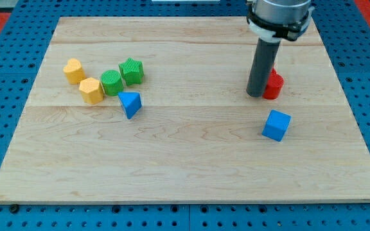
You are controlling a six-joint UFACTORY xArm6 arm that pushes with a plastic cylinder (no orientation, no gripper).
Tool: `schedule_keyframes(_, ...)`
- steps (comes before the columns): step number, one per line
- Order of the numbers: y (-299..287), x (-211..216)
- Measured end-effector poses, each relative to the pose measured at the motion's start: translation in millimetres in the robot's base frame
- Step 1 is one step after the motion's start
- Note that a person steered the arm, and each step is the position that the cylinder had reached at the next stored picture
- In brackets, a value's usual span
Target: Place the blue cube below the red circle
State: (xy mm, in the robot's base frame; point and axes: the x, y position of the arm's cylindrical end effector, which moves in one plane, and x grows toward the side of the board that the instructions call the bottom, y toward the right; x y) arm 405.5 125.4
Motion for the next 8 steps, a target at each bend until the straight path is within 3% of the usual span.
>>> schedule_keyframes(1,-10.4,-11.1)
schedule_keyframes(2,-33.2,7.5)
schedule_keyframes(3,-61.4,68.7)
schedule_keyframes(4,-43.3,142.0)
schedule_keyframes(5,15.2,146.5)
schedule_keyframes(7,34.7,73.4)
schedule_keyframes(8,34.7,57.1)
